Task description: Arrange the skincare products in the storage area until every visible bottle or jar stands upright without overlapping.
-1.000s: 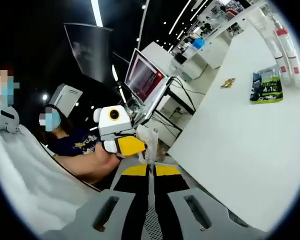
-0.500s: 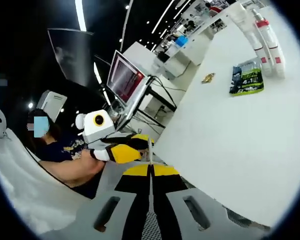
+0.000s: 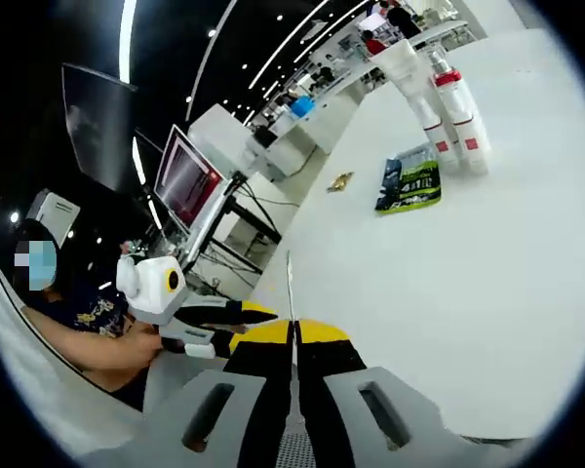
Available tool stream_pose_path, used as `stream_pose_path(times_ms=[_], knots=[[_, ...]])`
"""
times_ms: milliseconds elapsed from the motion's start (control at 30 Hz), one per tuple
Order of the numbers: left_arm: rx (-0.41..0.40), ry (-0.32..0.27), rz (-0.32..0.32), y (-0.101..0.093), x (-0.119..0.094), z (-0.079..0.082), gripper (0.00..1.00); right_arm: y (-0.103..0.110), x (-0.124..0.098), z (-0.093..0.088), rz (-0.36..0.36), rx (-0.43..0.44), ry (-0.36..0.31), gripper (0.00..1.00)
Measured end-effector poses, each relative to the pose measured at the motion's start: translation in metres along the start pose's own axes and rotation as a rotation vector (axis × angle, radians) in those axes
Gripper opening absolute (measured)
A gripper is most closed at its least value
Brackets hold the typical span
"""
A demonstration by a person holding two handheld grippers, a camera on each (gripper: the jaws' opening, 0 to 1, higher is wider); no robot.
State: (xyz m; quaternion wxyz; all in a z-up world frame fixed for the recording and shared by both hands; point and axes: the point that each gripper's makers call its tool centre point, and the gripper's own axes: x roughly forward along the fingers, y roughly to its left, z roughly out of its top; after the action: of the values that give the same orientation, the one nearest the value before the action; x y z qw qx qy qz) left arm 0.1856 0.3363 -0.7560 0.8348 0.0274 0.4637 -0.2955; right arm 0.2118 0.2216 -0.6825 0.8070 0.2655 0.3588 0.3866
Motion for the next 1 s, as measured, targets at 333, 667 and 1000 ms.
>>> stream_pose_path(times_ms=[333, 667, 1000], knots=[[0.128, 0.052, 0.091, 0.011, 0.001, -0.011, 0.27, 0.005, 0.017, 0.020, 0.055, 0.037, -0.036, 0.00], [0.158, 0.049, 0.165, 0.027, -0.004, -0.009, 0.24, 0.007, 0.066, 0.117, 0.105, -0.140, -0.050, 0.00], [0.142, 0.024, 0.194, 0.038, -0.006, -0.003, 0.21, 0.053, 0.139, 0.214, 0.202, -0.308, -0.087, 0.00]])
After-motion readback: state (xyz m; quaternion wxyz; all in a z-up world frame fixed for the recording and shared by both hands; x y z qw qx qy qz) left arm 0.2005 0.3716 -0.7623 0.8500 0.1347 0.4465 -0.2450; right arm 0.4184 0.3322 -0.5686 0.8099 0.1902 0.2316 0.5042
